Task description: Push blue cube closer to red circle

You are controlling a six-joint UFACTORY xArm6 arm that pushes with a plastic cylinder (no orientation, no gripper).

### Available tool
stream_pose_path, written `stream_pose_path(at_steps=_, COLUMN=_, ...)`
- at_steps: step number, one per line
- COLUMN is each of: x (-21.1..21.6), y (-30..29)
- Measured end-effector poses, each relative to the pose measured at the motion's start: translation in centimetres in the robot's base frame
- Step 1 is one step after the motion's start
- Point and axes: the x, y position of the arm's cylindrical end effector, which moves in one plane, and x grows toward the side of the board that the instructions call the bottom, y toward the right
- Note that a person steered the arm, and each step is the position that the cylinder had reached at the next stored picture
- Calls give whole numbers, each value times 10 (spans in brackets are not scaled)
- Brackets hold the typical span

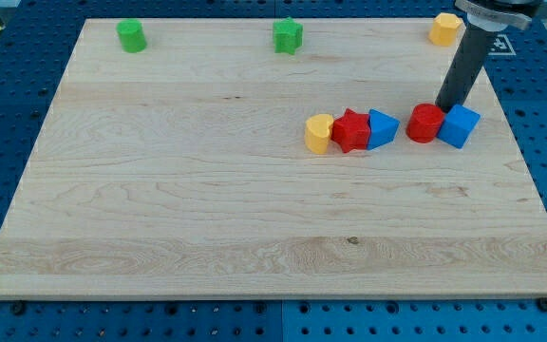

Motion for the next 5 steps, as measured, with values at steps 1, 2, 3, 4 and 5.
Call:
stream_pose_path(at_steps=1, x=0, y=-5)
stream_pose_path(at_steps=2, x=0, y=-15)
stream_pose_path(at_steps=3, x=2, y=-20)
stream_pose_path(at_steps=4, x=-17, y=-12)
stream_pose_path(at_steps=5, x=-18, y=22)
